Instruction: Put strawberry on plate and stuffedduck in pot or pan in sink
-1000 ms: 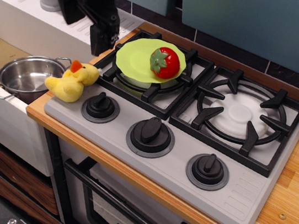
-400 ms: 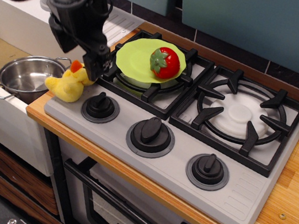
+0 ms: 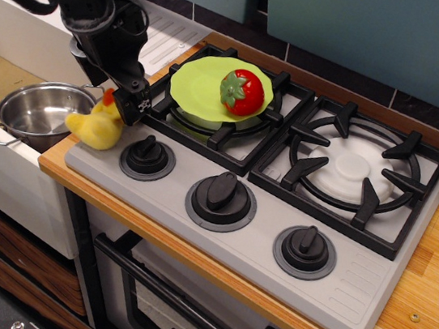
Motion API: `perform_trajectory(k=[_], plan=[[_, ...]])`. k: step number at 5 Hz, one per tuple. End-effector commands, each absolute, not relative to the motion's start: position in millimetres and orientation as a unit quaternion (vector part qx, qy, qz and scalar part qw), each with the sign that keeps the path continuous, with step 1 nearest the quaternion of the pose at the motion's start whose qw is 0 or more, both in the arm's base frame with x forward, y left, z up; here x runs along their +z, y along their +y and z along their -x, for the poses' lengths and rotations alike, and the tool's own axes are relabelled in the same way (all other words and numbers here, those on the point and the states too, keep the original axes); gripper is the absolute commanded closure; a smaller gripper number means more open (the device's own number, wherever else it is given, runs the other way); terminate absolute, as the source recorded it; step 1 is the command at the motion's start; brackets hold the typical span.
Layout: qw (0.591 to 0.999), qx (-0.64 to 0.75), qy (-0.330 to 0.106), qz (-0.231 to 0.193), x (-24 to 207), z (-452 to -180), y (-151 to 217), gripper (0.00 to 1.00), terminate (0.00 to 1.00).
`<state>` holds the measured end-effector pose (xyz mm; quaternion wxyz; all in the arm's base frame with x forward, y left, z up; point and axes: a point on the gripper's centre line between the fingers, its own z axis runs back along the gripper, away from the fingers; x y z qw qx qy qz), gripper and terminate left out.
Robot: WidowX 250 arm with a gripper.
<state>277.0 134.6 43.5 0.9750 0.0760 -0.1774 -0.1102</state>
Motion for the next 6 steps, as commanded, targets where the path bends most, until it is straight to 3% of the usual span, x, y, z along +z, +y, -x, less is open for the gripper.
perform_trajectory(k=[1,2,3,6], plan=[[0.974,-0.101,-0.184,-0.09,43,-292,150,0.0,0.0],[0.976,-0.088,-0.176,-0.089,35,-290,144,1.0,0.0],[0.979,-0.075,-0.163,-0.096,43,-284,137,1.0,0.0],[0.984,-0.091,-0.117,-0.099,122,-274,127,1.0,0.0]])
